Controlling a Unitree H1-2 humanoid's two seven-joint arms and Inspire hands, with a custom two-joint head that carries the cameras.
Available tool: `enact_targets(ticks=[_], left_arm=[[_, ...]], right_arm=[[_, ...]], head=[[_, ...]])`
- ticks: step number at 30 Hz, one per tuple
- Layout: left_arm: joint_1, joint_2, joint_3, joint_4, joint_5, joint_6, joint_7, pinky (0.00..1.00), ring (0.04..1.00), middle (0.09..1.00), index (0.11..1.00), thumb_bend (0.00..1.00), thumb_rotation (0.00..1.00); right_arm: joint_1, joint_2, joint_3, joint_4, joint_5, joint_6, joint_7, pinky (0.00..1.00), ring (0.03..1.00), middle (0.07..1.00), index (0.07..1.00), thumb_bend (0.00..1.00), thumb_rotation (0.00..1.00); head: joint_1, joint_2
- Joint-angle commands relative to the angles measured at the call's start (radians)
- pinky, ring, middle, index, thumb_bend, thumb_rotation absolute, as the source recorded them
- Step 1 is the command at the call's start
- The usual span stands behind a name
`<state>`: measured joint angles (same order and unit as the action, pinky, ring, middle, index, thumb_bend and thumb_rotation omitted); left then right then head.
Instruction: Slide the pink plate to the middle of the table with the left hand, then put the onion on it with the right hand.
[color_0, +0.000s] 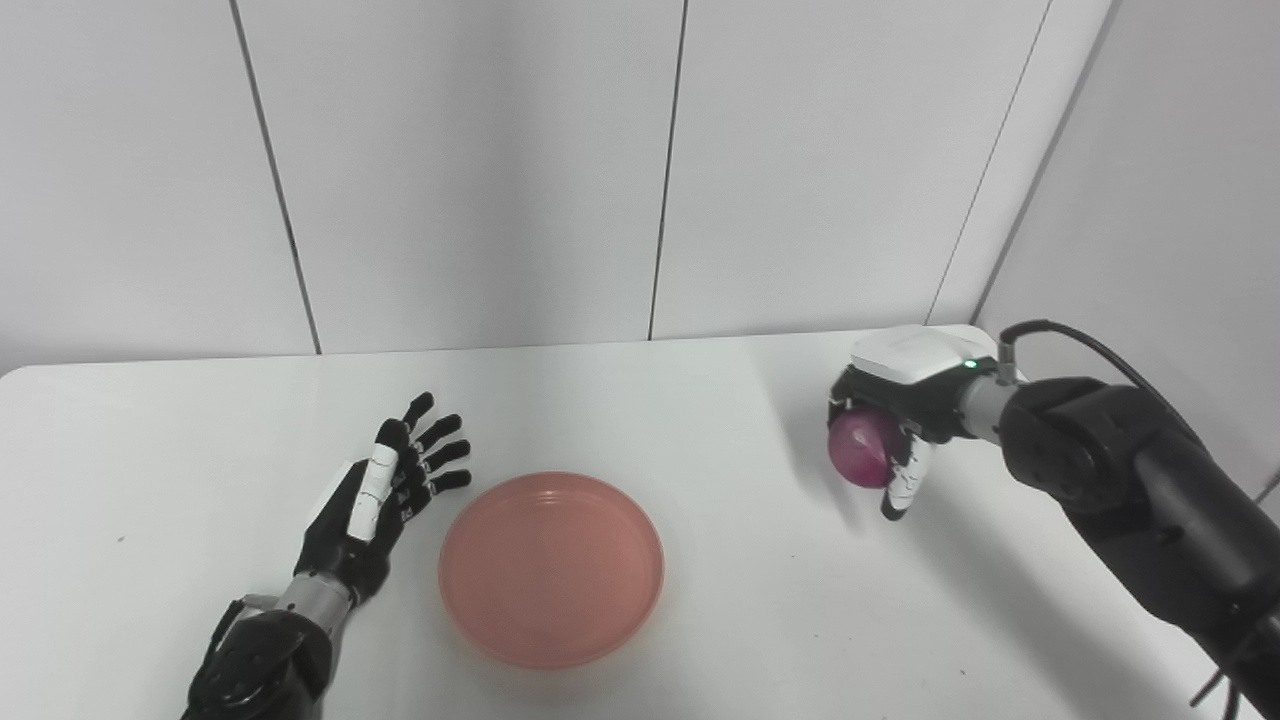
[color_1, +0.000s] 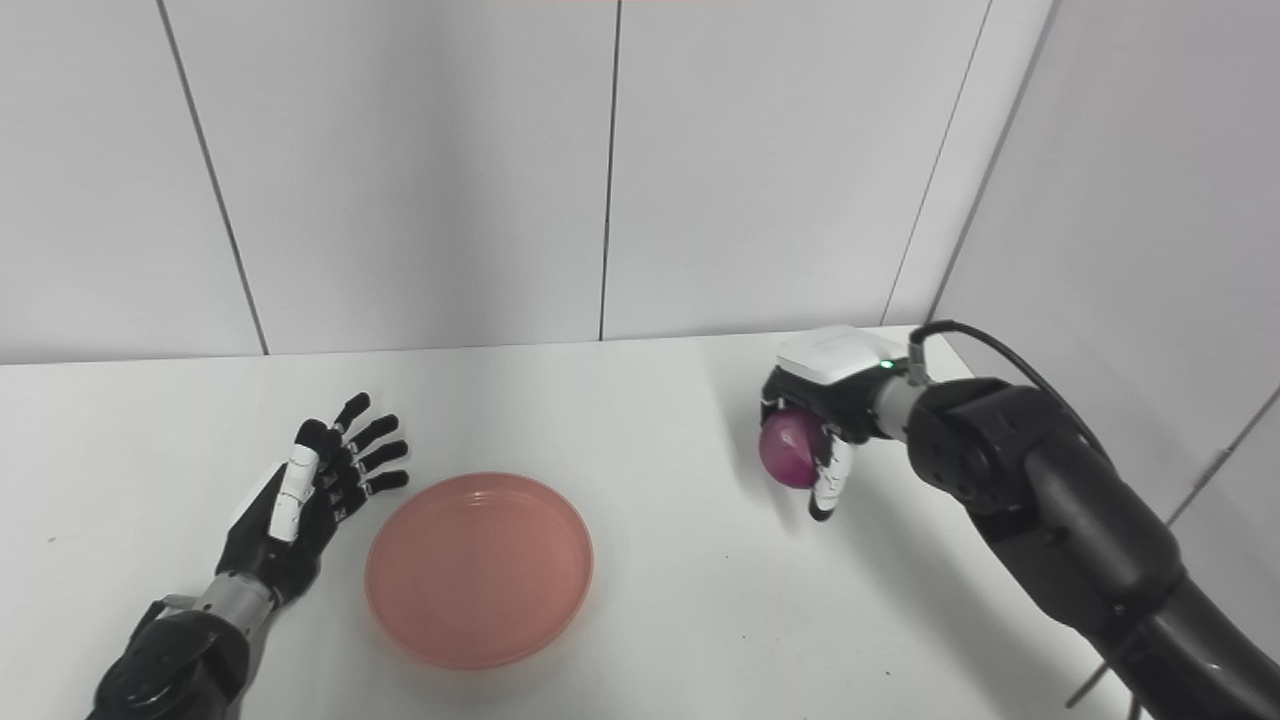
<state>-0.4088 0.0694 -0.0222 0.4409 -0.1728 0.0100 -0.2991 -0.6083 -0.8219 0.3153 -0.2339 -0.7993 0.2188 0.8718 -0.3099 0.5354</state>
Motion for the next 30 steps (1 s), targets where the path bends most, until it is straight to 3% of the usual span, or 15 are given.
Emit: enact_targets(ticks=[1,6,18,26,30], left_arm=[[0.032,-0.007,-0.01,0.056,0.014,0.052,0.014,0.8,0.878,0.924,1.0,0.84,0.95],[0.033,-0.016,-0.01,0.058,0.013,0.051,0.019,0.79,0.877,0.925,1.0,0.84,0.94],[0.034,-0.038,-0.027,0.089,0.037,0.014,0.052,0.78,0.87,0.918,1.0,0.88,0.93],[0.029,-0.056,-0.036,0.129,0.046,-0.027,0.058,0.79,0.867,0.919,1.0,0.92,0.92],[0.028,-0.064,-0.043,0.141,0.049,-0.04,0.06,0.8,0.87,0.926,1.0,0.91,0.93]], right_arm=[[-0.075,0.013,-0.005,-0.047,-0.019,-0.006,0.016,0.25,0.327,0.422,0.516,0.52,0.0],[-0.119,0.091,0.012,-0.038,-0.033,-0.004,0.021,0.27,0.341,0.416,0.521,0.52,0.0],[-0.156,0.243,0.063,0.057,-0.047,-0.07,-0.061,0.27,0.338,0.415,0.511,0.52,0.0],[-0.159,0.318,0.094,0.084,-0.061,-0.073,-0.079,0.31,0.375,0.437,0.516,0.52,0.01],[-0.154,0.339,0.103,0.091,-0.051,-0.08,-0.087,0.25,0.316,0.45,0.499,0.53,0.0]], head=[[0.009,-0.002],[0.032,-0.008],[0.195,-0.039],[0.252,-0.044],[0.282,-0.046]])
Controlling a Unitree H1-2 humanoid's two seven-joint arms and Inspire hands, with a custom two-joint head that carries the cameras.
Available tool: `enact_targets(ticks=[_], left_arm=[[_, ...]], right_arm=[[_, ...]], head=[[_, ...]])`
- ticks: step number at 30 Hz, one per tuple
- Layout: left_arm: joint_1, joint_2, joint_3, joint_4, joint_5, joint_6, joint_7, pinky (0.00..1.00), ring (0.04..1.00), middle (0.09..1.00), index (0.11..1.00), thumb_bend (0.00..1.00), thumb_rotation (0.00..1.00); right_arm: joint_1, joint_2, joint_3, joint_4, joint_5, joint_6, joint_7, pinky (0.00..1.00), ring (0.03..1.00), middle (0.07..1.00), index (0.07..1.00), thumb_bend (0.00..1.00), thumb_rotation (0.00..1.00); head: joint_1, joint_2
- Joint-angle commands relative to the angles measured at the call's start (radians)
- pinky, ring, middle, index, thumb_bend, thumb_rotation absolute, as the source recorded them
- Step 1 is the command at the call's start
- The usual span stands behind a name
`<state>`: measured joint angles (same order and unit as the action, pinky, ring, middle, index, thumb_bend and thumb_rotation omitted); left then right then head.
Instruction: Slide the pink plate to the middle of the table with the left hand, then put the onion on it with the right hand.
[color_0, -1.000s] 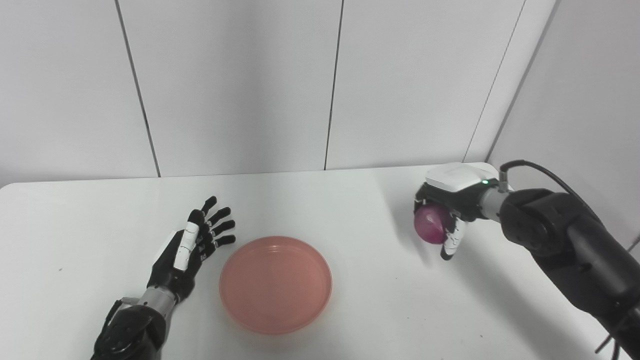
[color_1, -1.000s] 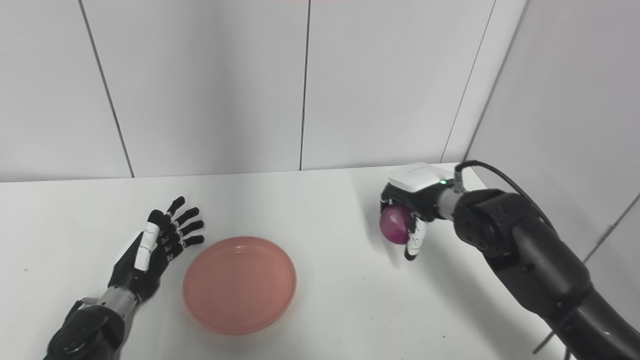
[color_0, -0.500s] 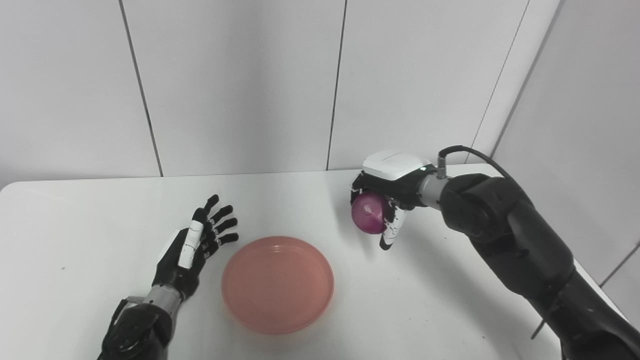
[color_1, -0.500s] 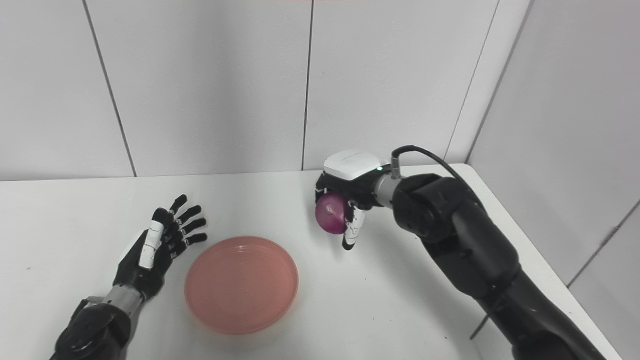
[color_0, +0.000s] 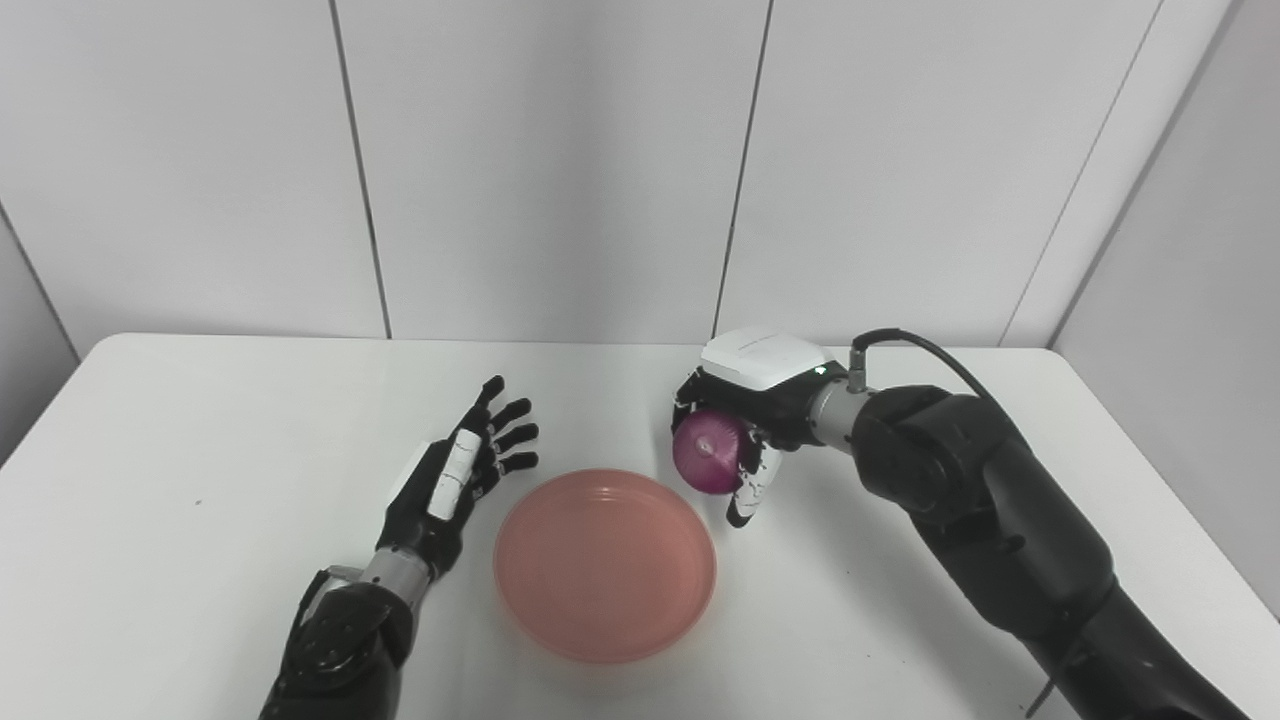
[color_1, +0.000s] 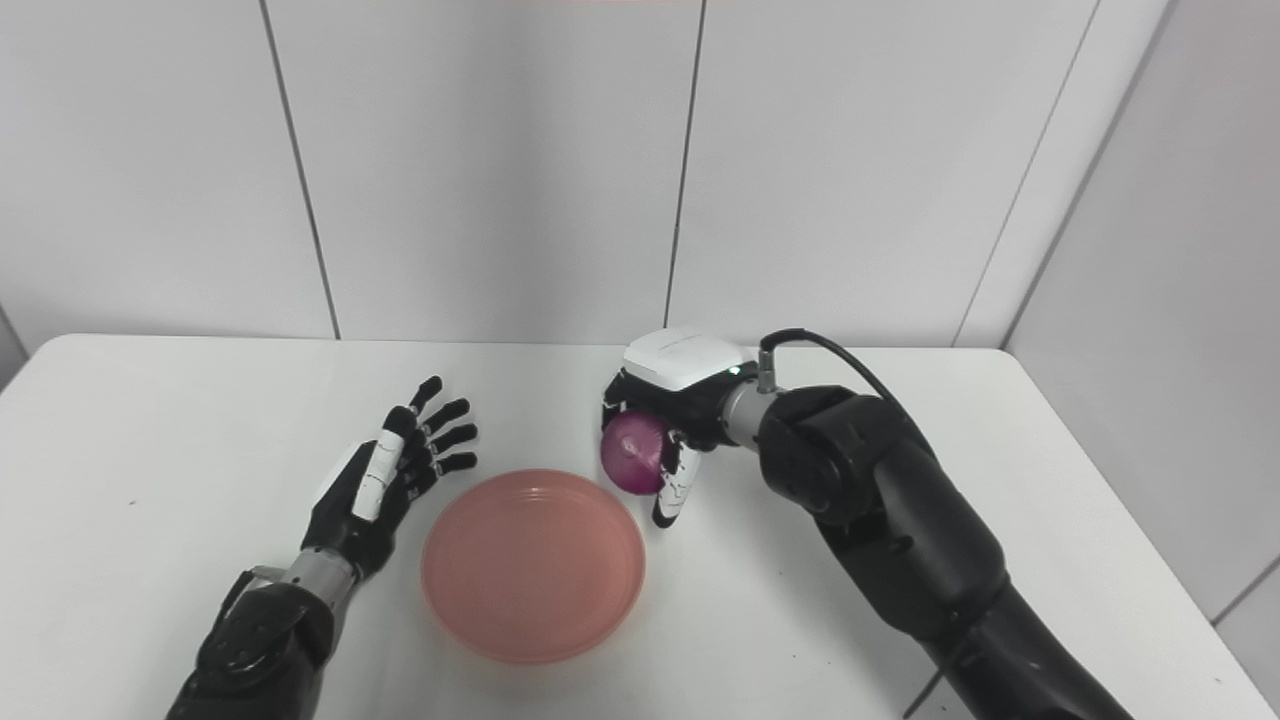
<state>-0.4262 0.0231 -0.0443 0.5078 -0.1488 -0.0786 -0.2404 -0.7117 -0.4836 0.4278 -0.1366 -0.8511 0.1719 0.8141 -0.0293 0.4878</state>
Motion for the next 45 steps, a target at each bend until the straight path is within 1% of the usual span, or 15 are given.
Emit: enact_targets(ticks=[1,6,10,11,12,17,21,24,27,28,30,32,34,41,45], left_arm=[[0.045,-0.02,-0.02,0.077,0.023,0.047,0.002,0.8,0.871,0.927,1.0,0.91,0.93],[0.041,-0.031,-0.021,0.095,0.02,0.039,0.008,0.79,0.87,0.924,1.0,0.91,0.91],[0.036,-0.037,-0.023,0.109,0.026,0.037,0.016,0.8,0.871,0.923,1.0,0.91,0.91],[0.035,-0.038,-0.024,0.111,0.027,0.037,0.018,0.8,0.869,0.921,1.0,0.92,0.91],[0.034,-0.04,-0.023,0.114,0.028,0.036,0.02,0.8,0.869,0.921,1.0,0.93,0.91],[0.032,-0.046,-0.026,0.12,0.041,0.026,0.032,0.78,0.862,0.912,1.0,0.93,0.91],[0.03,-0.051,-0.022,0.124,0.037,0.029,0.032,0.79,0.863,0.91,1.0,0.94,0.9],[0.028,-0.051,-0.024,0.127,0.038,0.027,0.029,0.79,0.864,0.911,1.0,0.94,0.91],[0.026,-0.052,-0.025,0.132,0.038,0.027,0.028,0.79,0.864,0.912,1.0,0.92,0.91],[0.026,-0.053,-0.025,0.133,0.039,0.026,0.028,0.79,0.862,0.91,1.0,0.91,0.91],[0.025,-0.055,-0.025,0.133,0.039,0.025,0.029,0.79,0.859,0.908,1.0,0.91,0.91],[0.025,-0.056,-0.025,0.135,0.038,0.025,0.028,0.79,0.86,0.91,1.0,0.9,0.91],[0.024,-0.057,-0.025,0.14,0.039,0.021,0.029,0.8,0.86,0.911,1.0,0.9,0.91],[0.021,-0.059,-0.024,0.151,0.041,0.017,0.032,0.8,0.862,0.913,1.0,0.9,0.91],[0.023,-0.06,-0.024,0.149,0.044,0.015,0.039,0.79,0.859,0.912,1.0,0.9,0.92]], right_arm=[[-0.051,0.007,-0.006,-0.003,0.002,-0.032,-0.028,0.25,0.308,0.461,0.493,0.53,0.0],[-0.053,0.026,0.004,0.013,0.019,-0.037,-0.027,0.23,0.296,0.473,0.486,0.53,0.0],[-0.051,0.038,0.014,0.026,0.028,-0.065,-0.05,0.23,0.29,0.472,0.484,0.53,0.0],[-0.051,0.041,0.015,0.029,0.027,-0.07,-0.054,0.23,0.289,0.43,0.503,0.52,0.0],[-0.05,0.047,0.017,0.029,0.027,-0.067,-0.052,0.23,0.288,0.416,0.51,0.52,0.0],[-0.043,0.068,0.026,0.032,0.016,-0.045,-0.037,0.29,0.356,0.423,0.519,0.52,0.0],[-0.045,0.074,0.049,0.047,0.007,-0.053,-0.024,0.28,0.354,0.421,0.519,0.52,0.0],[-0.048,0.077,0.066,0.053,-0.007,-0.055,-0.019,0.31,0.385,0.431,0.522,0.52,0.01],[-0.047,0.086,0.075,0.065,-0.005,-0.052,-0.022,0.31,0.389,0.429,0.529,0.52,0.01],[-0.044,0.091,0.075,0.069,-0.002,-0.051,-0.023,0.31,0.38,0.453,0.511,0.52,0.0],[-0.039,0.1,0.077,0.078,0.001,-0.053,-0.029,0.31,0.379,0.469,0.498,0.52,0.0],[-0.035,0.107,0.084,0.079,-0.006,-0.052,-0.028,0.31,0.381,0.437,0.519,0.52,0.0],[-0.033,0.112,0.096,0.083,-0.013,-0.057,-0.028,0.32,0.392,0.429,0.528,0.52,0.0],[-0.029,0.123,0.132,0.114,-0.034,-0.076,-0.041,0.38,0.452,0.45,0.521,0.52,0.01],[-0.02,0.127,0.144,0.143,-0.032,-0.093,-0.065,0.37,0.436,0.453,0.516,0.52,0.01]], head=[[0.003,0.001],[0.038,-0.001],[0.055,-0.003],[0.055,-0.003],[0.06,-0.004],[0.066,-0.004],[0.071,-0.005],[0.075,-0.005],[0.081,-0.005],[0.081,-0.005],[0.086,-0.004],[0.089,-0.005],[0.093,-0.006],[0.101,-0.007],[0.102,-0.006]])
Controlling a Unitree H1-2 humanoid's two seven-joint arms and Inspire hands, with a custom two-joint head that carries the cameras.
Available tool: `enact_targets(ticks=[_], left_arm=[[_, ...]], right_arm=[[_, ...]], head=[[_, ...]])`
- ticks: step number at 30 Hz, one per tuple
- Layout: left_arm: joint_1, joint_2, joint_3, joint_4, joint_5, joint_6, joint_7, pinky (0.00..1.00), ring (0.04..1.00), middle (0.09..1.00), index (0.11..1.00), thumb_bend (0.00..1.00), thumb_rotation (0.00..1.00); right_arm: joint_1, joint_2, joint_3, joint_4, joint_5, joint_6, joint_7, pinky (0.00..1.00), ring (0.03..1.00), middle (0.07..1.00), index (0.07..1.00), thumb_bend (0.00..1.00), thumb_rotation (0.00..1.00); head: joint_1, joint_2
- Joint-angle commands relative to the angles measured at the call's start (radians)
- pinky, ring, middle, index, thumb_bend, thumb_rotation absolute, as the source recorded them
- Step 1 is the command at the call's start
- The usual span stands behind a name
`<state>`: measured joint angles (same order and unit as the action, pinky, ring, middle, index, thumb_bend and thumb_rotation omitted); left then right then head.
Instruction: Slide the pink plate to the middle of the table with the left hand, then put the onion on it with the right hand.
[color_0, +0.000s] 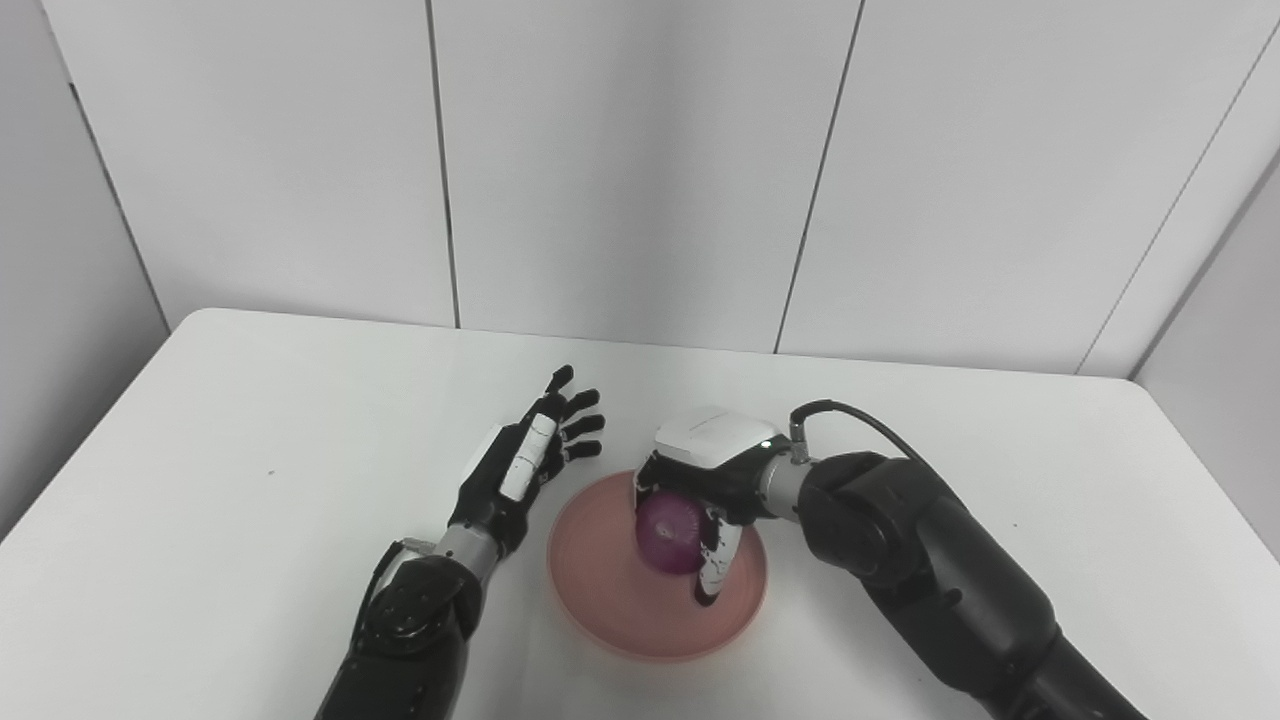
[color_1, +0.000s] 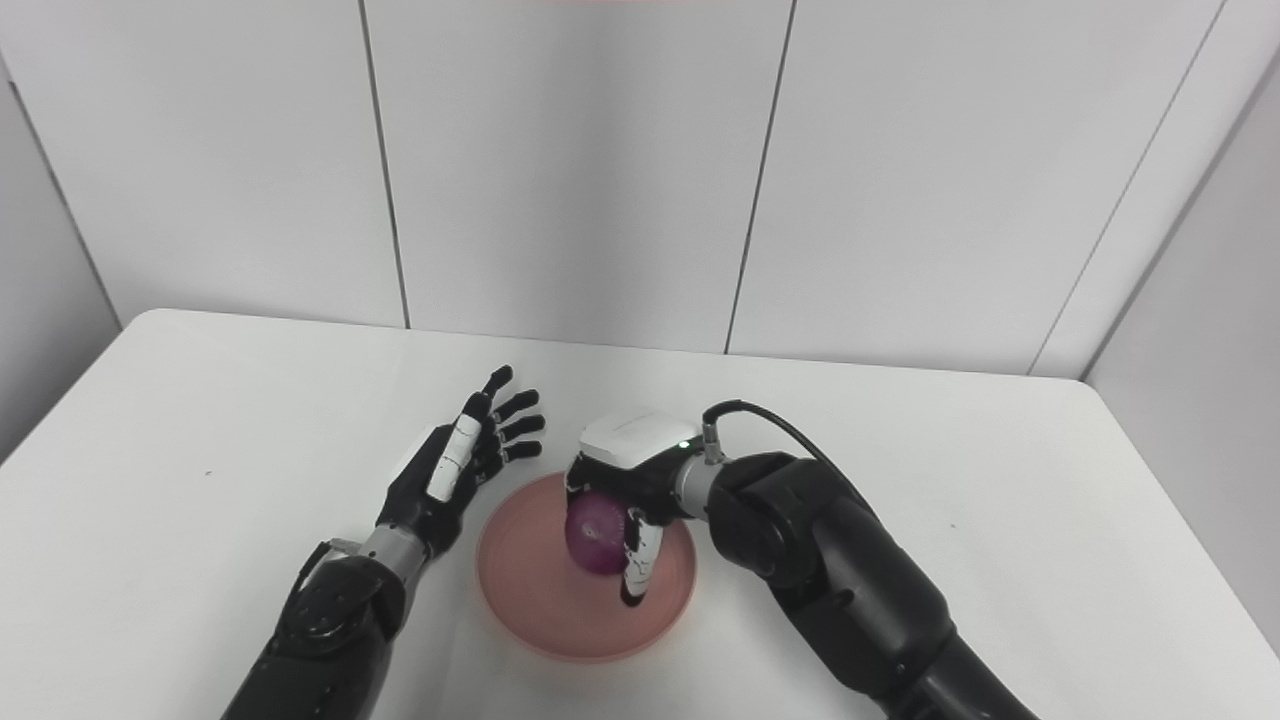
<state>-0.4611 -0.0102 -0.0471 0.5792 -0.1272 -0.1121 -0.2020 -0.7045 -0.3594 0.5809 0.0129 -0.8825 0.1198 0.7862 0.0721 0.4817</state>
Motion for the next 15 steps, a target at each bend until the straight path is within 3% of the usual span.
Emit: enact_targets(ticks=[1,15], left_arm=[[0.058,-0.026,-0.021,0.078,0.021,0.048,0.0,0.79,0.858,0.912,1.0,0.9,0.92],[0.052,-0.025,-0.024,0.087,0.02,0.045,0.0,0.8,0.863,0.912,1.0,0.88,0.92]], right_arm=[[-0.024,0.004,-0.007,0.0,0.0,-0.045,-0.045,0.37,0.432,0.453,0.515,0.52,0.01],[-0.013,0.006,0.019,0.04,-0.005,-0.093,-0.106,0.36,0.423,0.45,0.519,0.52,0.01]], head=[[0.001,0.0],[0.003,0.0]])
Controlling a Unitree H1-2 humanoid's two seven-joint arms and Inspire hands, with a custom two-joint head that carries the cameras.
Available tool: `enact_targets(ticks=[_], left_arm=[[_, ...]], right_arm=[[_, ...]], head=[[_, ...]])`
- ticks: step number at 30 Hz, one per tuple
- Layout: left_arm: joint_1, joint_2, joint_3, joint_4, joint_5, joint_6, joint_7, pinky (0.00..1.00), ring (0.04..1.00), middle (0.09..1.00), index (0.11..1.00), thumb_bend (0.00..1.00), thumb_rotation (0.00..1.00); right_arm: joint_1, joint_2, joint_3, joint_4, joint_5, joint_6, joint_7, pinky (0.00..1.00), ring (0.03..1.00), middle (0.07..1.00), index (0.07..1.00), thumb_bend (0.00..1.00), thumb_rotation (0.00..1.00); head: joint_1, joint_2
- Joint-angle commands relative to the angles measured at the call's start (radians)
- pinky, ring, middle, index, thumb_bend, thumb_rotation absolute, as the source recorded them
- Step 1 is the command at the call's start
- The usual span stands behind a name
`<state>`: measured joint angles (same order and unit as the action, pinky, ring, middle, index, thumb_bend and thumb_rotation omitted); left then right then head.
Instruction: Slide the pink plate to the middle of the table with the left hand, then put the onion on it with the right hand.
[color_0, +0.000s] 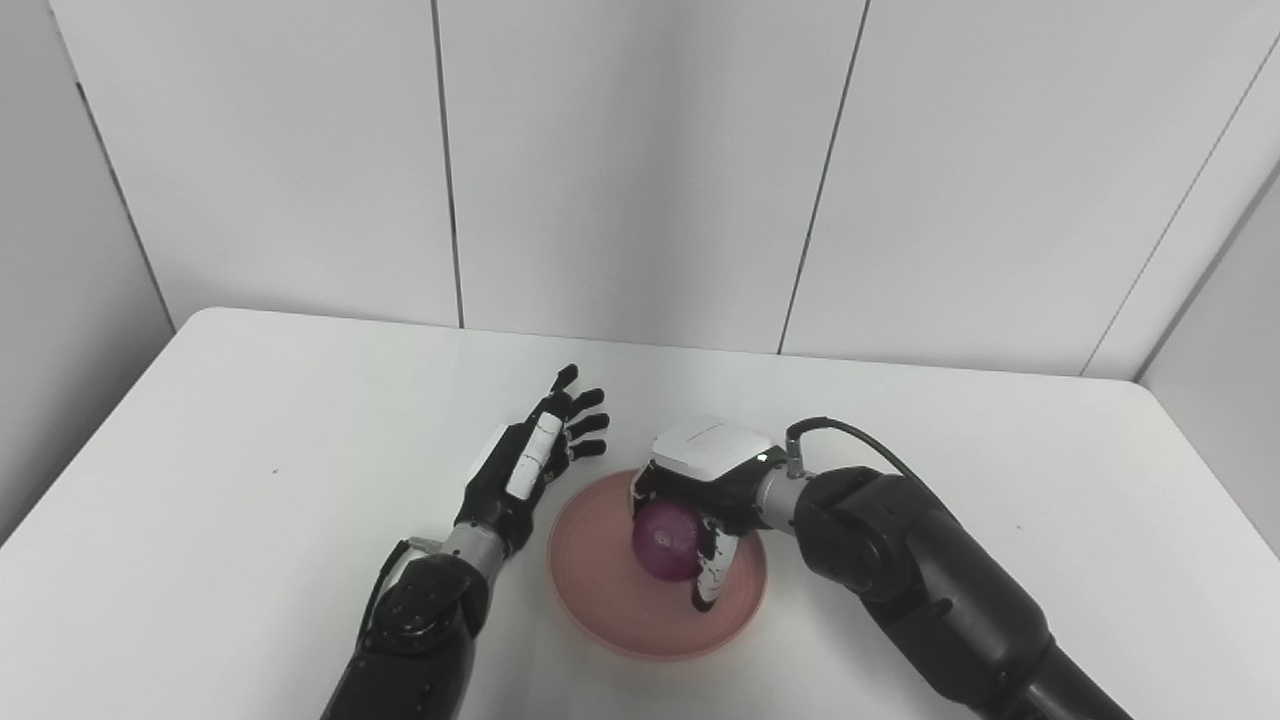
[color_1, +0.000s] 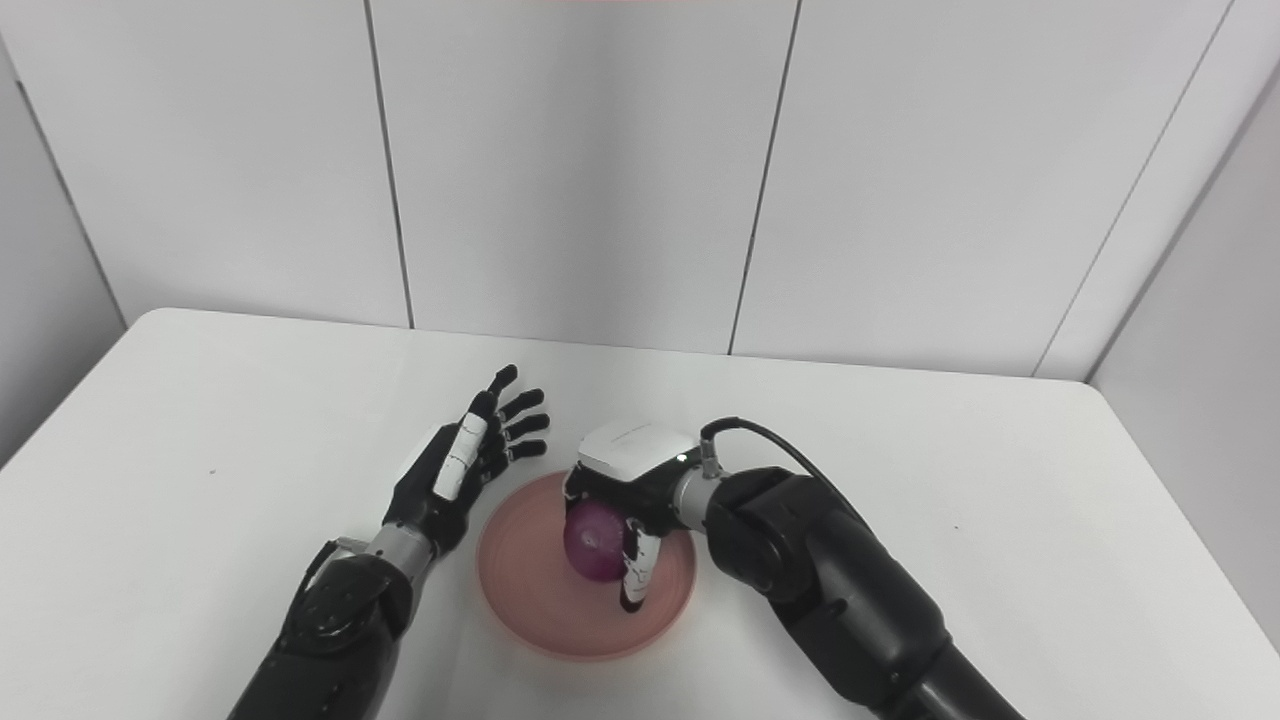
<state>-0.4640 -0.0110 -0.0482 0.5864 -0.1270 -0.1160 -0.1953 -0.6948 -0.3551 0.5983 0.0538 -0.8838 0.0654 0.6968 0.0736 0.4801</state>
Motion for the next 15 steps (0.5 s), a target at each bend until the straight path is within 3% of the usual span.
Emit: enact_targets(ticks=[1,3,5,6,8,11,15], left_arm=[[0.055,-0.024,-0.023,0.081,0.02,0.049,-0.007,0.79,0.862,0.912,1.0,0.88,0.92],[0.053,-0.024,-0.023,0.082,0.02,0.05,-0.008,0.79,0.863,0.911,1.0,0.89,0.92],[0.052,-0.023,-0.025,0.082,0.021,0.05,-0.008,0.8,0.866,0.912,1.0,0.88,0.92],[0.052,-0.022,-0.026,0.083,0.022,0.05,-0.009,0.8,0.866,0.911,1.0,0.88,0.92],[0.052,-0.022,-0.027,0.083,0.023,0.05,-0.008,0.79,0.864,0.912,1.0,0.89,0.92],[0.047,-0.022,-0.026,0.094,0.022,0.046,-0.008,0.79,0.863,0.912,1.0,0.89,0.92],[0.04,-0.02,-0.026,0.108,0.018,0.037,-0.016,0.81,0.869,0.91,1.0,0.89,0.92]], right_arm=[[-0.025,0.0,0.002,-0.004,-0.003,-0.04,-0.013,0.36,0.431,0.454,0.518,0.52,0.01],[-0.027,-0.002,-0.001,-0.014,0.001,-0.038,-0.008,0.4,0.474,0.47,0.513,0.53,0.01],[-0.028,-0.004,-0.006,-0.025,0.009,-0.035,-0.002,0.44,0.519,0.574,0.5,0.52,0.13],[-0.028,-0.004,-0.009,-0.03,0.013,-0.032,0.003,0.45,0.532,0.594,0.574,0.69,0.27],[-0.03,-0.006,-0.013,-0.035,0.02,-0.031,0.007,0.47,0.555,0.621,0.641,0.87,0.42],[-0.033,-0.008,-0.021,-0.049,0.037,-0.023,0.023,0.49,0.574,0.638,0.667,0.98,0.53],[-0.045,-0.015,-0.034,-0.072,0.055,-0.01,0.057,0.48,0.554,0.631,0.686,1.0,0.6]], head=[[0.0,-0.001],[0.0,-0.001],[-0.002,-0.001],[-0.002,-0.001],[-0.002,-0.001],[-0.008,-0.005],[-0.011,-0.006]])
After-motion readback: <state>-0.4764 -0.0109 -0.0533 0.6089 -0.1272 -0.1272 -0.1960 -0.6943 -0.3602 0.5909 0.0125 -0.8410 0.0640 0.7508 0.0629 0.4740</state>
